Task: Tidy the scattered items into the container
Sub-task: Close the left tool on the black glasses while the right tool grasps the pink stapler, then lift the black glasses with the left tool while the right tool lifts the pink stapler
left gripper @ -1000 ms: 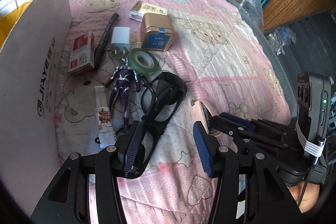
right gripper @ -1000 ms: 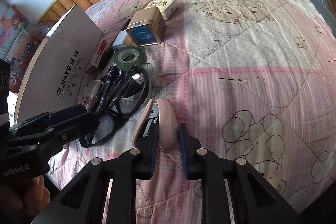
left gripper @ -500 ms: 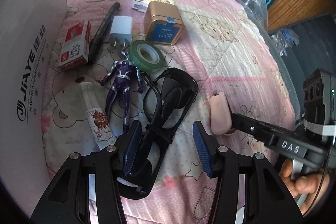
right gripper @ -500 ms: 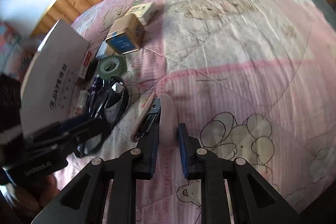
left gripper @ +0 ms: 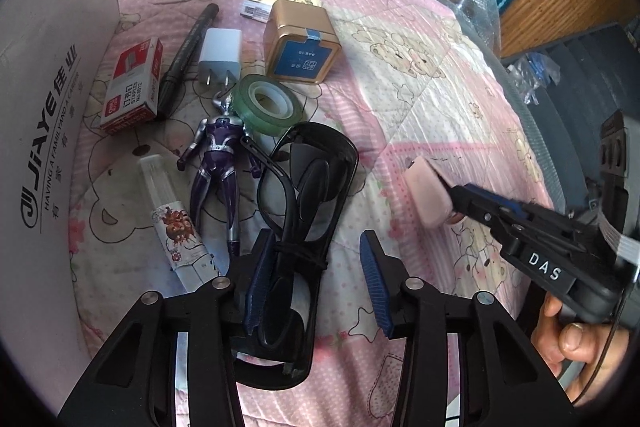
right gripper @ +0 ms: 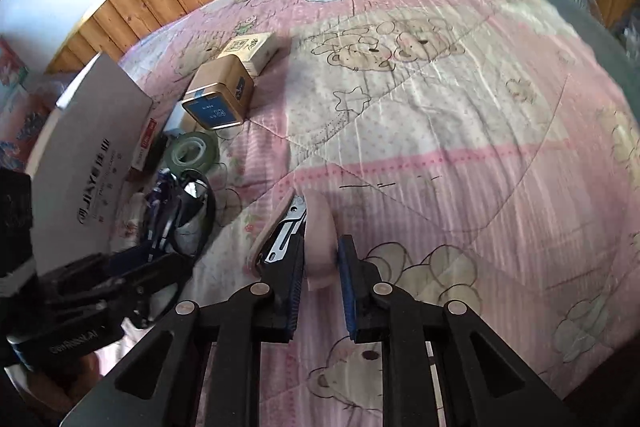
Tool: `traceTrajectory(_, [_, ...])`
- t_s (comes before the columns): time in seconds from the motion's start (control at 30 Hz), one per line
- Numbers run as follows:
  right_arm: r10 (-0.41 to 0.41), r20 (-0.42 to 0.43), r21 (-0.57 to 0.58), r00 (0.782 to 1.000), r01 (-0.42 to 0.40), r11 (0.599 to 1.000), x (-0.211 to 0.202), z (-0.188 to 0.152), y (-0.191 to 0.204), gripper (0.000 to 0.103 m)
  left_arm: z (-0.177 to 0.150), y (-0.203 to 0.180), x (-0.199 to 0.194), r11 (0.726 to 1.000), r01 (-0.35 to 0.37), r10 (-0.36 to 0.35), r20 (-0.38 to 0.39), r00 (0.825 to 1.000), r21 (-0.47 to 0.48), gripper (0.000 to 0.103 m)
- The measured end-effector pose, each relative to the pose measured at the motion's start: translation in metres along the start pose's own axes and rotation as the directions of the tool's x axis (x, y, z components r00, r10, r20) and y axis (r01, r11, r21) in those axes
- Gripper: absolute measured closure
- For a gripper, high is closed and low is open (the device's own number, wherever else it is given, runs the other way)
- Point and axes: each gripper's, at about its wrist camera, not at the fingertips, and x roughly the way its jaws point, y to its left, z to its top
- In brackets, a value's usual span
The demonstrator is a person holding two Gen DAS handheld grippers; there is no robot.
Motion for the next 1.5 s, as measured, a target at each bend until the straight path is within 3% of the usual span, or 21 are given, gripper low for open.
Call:
traceTrajectory(0.1, [-0.171, 0.083, -0.181, 0.982, 0.183, 0.966, -0.008, 0.0, 0.025, 0.085, -0.001, 0.001, 0.001, 1.0, 0.006, -0.006, -0.001, 1.0, -0.006, 0.063])
traceTrajectory(0.13, [-0.249, 0.127, -0.273, 0.96, 0.275, 0.922, -0.008, -0.002, 0.038, 0.085, -0.002, 0.001, 0.001, 1.0, 0.005, -0.006, -0.002, 1.0, -0.006, 0.066])
traceTrajectory(0.2, [-0.356, 0.216, -0.452, 0.909, 0.417, 0.789, -0.001, -0.012, 0.065, 0.085, -0.003, 0.001, 0.002, 1.0, 0.006, -0.006, -0.005, 1.0, -0.003, 0.069])
traceTrajectory(0.3, [-0.4, 0.298, -0.62, 0.867, 0.494, 0.609, 0.017, -0.035, 0.095, 0.083, -0.004, 0.004, 0.001, 1.0, 0.001, -0.001, -0.004, 1.0, -0.007, 0.07])
traceTrajectory(0.33, [-0.395, 0.324, -0.637, 0.86, 0.507, 0.58, 0.02, -0.041, 0.1, 0.081, -0.004, 0.005, 0.001, 1.0, 0.003, -0.003, -0.003, 1.0, -0.013, 0.071])
traceTrajectory(0.4, [-0.362, 0.297, -0.596, 0.883, 0.468, 0.652, 0.016, -0.035, 0.097, 0.072, -0.004, 0.005, 0.002, 1.0, 0.0, 0.0, -0.004, 1.0, -0.015, 0.071])
traceTrajectory(0.47, [-0.337, 0.254, -0.496, 0.907, 0.421, 0.759, 0.01, -0.024, 0.082, 0.04, -0.004, 0.005, 0.002, 1.0, -0.004, 0.004, -0.004, 1.0, -0.015, 0.071])
traceTrajectory(0.5, [-0.307, 0.224, -0.427, 0.925, 0.376, 0.822, 0.003, -0.015, 0.069, 0.033, -0.004, 0.006, 0.002, 1.0, -0.005, 0.004, -0.003, 1.0, -0.018, 0.071])
traceTrajectory(0.57, [-0.226, 0.167, -0.254, 0.96, 0.263, 0.931, -0.009, -0.002, 0.04, 0.027, -0.004, 0.006, 0.002, 1.0, -0.009, 0.009, -0.001, 1.0, -0.018, 0.069])
traceTrajectory(0.63, [-0.104, 0.092, -0.075, 0.99, 0.111, 0.991, -0.007, 0.003, 0.013, 0.027, -0.005, 0.005, 0.003, 1.0, -0.017, 0.017, 0.002, 1.0, -0.011, 0.066])
traceTrajectory(0.67, [-0.024, 0.053, 0.014, 0.998, 0.023, 1.0, -0.001, 0.004, 0.001, 0.027, -0.005, 0.005, 0.004, 1.0, -0.021, 0.021, 0.003, 1.0, -0.008, 0.065])
traceTrajectory(0.73, [0.147, 0.002, 0.194, 0.989, -0.145, 0.97, 0.012, 0.001, -0.02, 0.027, -0.004, 0.004, 0.006, 1.0, -0.023, 0.023, 0.007, 1.0, -0.004, 0.061])
traceTrajectory(0.8, [0.215, -0.023, 0.292, 0.976, -0.199, 0.936, 0.024, -0.003, -0.026, 0.027, -0.003, 0.001, 0.008, 1.0, -0.028, 0.028, 0.013, 1.0, 0.006, 0.058])
traceTrajectory(0.9, [0.176, -0.009, 0.257, 0.984, -0.167, 0.952, 0.024, 0.004, -0.014, 0.035, -0.001, -0.002, 0.011, 0.999, -0.037, 0.036, 0.025, 0.999, 0.025, 0.057])
traceTrajectory(0.97, [0.146, -0.028, 0.211, 0.989, -0.137, 0.968, 0.029, 0.006, -0.003, 0.058, 0.002, -0.003, 0.013, 0.999, -0.035, 0.034, 0.03, 0.999, 0.037, 0.061])
traceTrajectory(1.03, [0.087, -0.04, 0.149, 0.995, -0.08, 0.986, 0.03, 0.005, 0.003, 0.07, 0.003, 0.0, 0.014, 0.998, -0.048, 0.048, 0.023, 0.999, 0.036, 0.081])
traceTrajectory(1.07, [0.075, -0.045, 0.144, 0.996, -0.067, 0.987, 0.03, 0.005, 0.002, 0.074, 0.005, 0.003, 0.013, 0.999, -0.03, 0.03, 0.018, 0.999, 0.02, 0.081])
traceTrajectory(1.2, [0.126, -0.043, 0.2, 0.991, -0.115, 0.973, 0.031, 0.006, -0.013, 0.074, 0.002, 0.008, 0.008, 0.999, 0.011, -0.01, 0.024, 1.0, -0.031, 0.083])
traceTrajectory(1.4, [0.143, -0.004, 0.193, 0.99, -0.139, 0.971, 0.017, 0.007, -0.014, 0.075, -0.001, -0.002, -0.01, 1.0, -0.001, 0.002, 0.057, 0.998, -0.017, 0.083])
traceTrajectory(1.43, [0.142, 0.0, 0.19, 0.99, -0.14, 0.972, 0.015, 0.007, -0.013, 0.086, -0.001, -0.005, -0.015, 1.0, -0.001, 0.002, 0.065, 0.998, -0.01, 0.083])
traceTrajectory(1.5, [0.144, 0.003, 0.185, 0.99, -0.142, 0.972, 0.011, 0.006, -0.013, 0.087, -0.002, -0.009, -0.023, 1.0, -0.006, 0.006, 0.082, 0.997, 0.0, 0.083])
